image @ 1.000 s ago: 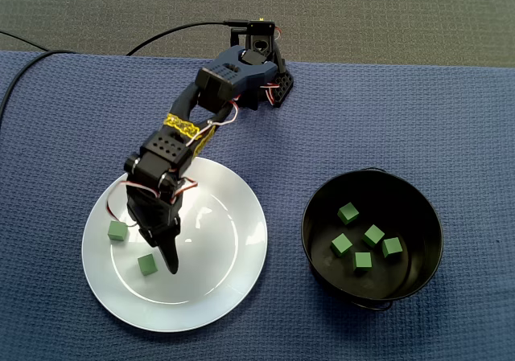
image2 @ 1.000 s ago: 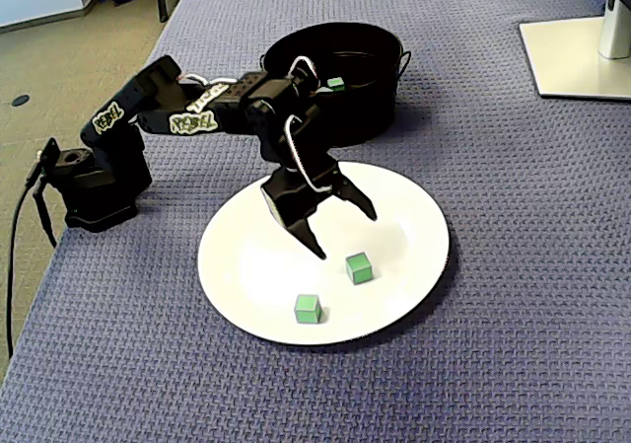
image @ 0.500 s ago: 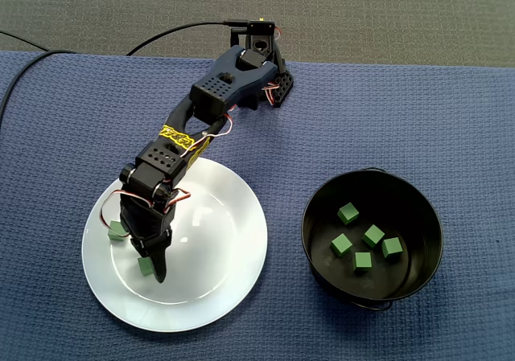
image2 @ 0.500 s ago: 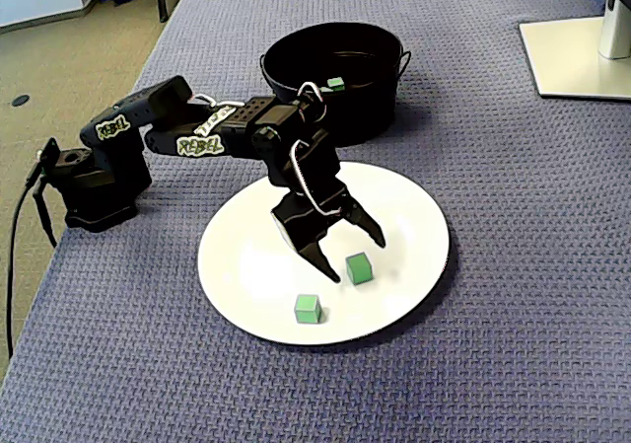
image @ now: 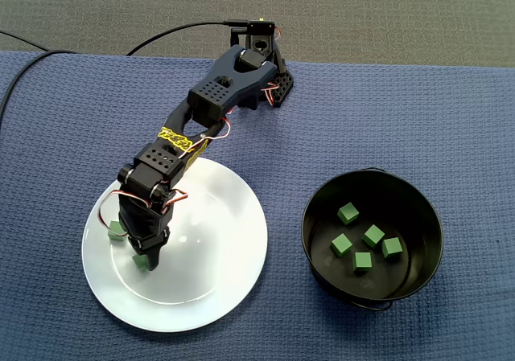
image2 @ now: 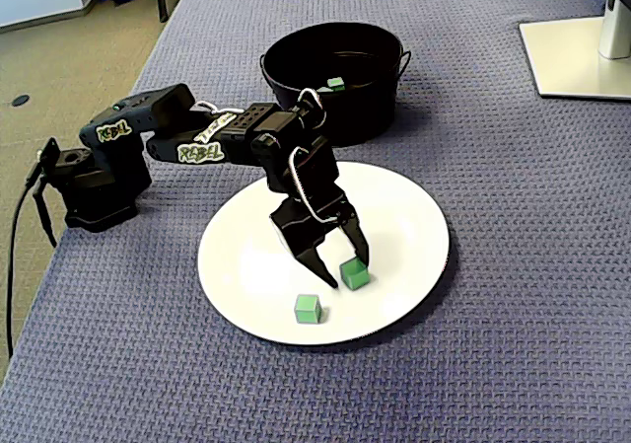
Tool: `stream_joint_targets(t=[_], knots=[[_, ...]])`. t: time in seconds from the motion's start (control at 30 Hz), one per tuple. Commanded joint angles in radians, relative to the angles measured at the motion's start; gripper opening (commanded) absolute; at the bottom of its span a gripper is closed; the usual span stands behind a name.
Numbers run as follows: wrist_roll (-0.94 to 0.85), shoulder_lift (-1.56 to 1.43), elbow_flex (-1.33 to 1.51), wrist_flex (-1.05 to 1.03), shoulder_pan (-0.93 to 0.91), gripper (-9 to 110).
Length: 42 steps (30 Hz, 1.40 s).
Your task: Pick up the items on the white plate and put them in the black container.
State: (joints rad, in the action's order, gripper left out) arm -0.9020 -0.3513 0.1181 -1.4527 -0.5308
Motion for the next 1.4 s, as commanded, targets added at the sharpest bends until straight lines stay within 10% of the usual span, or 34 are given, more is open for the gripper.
stream_joint_targets(t=[0.0,0.37,0.67,1.0,1.37], knots=[[0.018,-0.003,-0.072,-0.012,-0.020,2],[0.117,-0.133,-0.101,-0.118,-0.026,0],[0.396,-0.979,0.344,-0.037,-0.008,0],[0.494,-1.652,0.960,0.155,0.675,0],[0.632,-1.434,1.405,0.578,1.078,0]])
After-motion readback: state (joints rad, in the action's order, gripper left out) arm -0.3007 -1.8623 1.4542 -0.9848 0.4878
